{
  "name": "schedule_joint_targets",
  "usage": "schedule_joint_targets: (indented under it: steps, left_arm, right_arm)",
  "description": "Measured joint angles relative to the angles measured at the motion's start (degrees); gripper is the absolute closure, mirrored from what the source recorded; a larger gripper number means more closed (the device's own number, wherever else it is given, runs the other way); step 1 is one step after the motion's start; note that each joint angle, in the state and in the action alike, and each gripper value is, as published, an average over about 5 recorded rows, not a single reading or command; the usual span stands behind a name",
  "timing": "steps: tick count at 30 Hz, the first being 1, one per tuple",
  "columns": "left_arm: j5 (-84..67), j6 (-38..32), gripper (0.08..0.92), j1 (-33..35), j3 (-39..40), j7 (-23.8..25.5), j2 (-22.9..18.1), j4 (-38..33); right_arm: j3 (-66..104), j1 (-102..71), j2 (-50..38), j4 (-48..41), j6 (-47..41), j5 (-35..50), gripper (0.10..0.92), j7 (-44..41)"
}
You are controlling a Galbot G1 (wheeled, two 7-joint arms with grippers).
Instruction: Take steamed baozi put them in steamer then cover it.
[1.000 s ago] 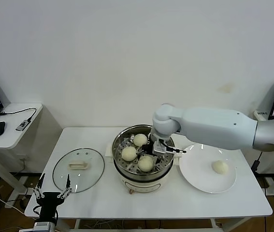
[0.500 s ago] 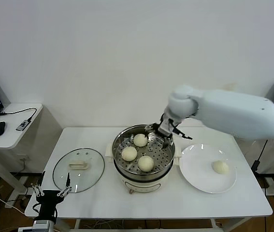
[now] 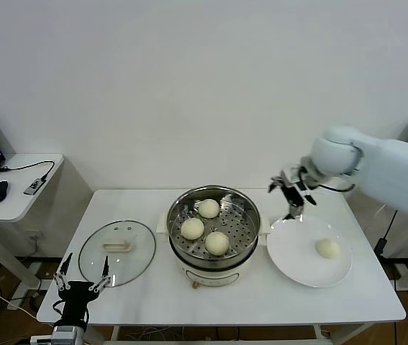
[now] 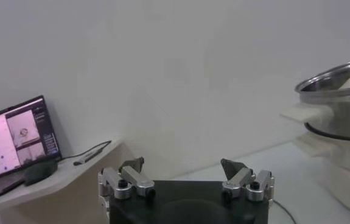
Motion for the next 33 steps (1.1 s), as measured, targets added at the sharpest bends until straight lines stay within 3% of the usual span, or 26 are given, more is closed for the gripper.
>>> schedule_joint_targets:
  steps: [14,33]
  left_arm:
    - [0.17,-0.01,0.177,0.1,0.26,0.11,0.21,0.49]
    - [0.36,0.1,0.177,0.35,-0.19,0.34,0.25,0.9]
  right_arm:
    - [15.47,-19.79,-6.86,-7.28,0.52,-8.78,0.203,-1.2]
    - [34.46,-39.91,0.24,-23.49,4.8,-20.35,0.203,-0.04]
